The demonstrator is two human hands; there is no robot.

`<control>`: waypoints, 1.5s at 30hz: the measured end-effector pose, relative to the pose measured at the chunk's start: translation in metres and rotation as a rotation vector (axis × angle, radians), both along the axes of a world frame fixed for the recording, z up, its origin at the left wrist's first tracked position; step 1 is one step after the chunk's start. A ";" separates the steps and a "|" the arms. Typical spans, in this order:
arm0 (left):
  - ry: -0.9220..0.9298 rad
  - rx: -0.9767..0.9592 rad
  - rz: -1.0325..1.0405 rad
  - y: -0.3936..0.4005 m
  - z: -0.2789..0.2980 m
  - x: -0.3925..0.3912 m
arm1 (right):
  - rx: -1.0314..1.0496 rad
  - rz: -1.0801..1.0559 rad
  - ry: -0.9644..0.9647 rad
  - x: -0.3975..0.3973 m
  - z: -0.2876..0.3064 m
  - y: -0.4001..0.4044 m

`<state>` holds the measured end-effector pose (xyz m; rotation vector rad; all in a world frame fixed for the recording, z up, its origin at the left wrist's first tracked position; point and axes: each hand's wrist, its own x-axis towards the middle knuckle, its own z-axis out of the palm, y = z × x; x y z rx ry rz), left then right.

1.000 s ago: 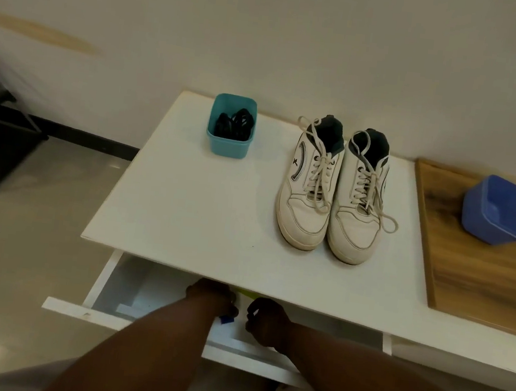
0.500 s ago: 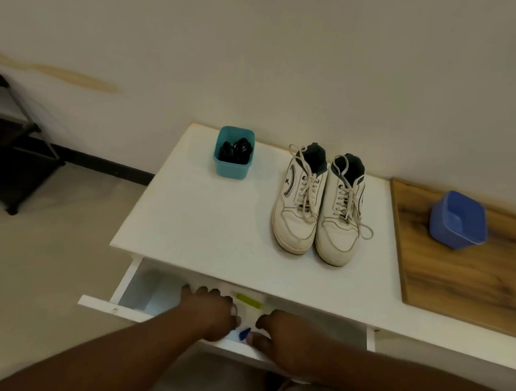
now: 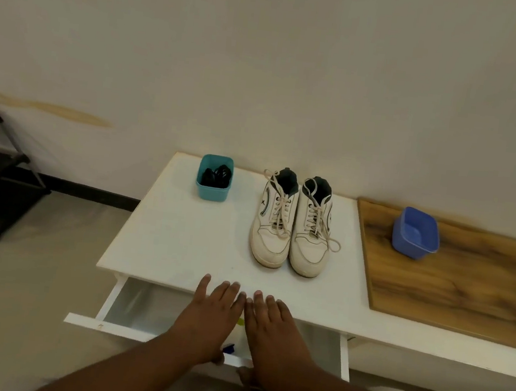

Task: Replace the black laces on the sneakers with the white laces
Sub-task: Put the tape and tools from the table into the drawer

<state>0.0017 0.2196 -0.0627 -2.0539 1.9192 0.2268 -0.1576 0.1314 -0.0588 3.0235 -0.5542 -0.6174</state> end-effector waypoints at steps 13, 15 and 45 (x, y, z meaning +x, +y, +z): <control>0.171 -0.249 -0.039 0.011 -0.033 0.010 | -0.007 -0.011 -0.206 -0.001 -0.025 -0.014; 0.157 -0.286 -0.015 0.010 -0.039 0.011 | -0.005 -0.017 -0.272 -0.001 -0.026 -0.016; 0.691 -0.574 0.735 -0.144 -0.009 -0.001 | 0.068 -0.888 -0.835 0.020 0.006 -0.159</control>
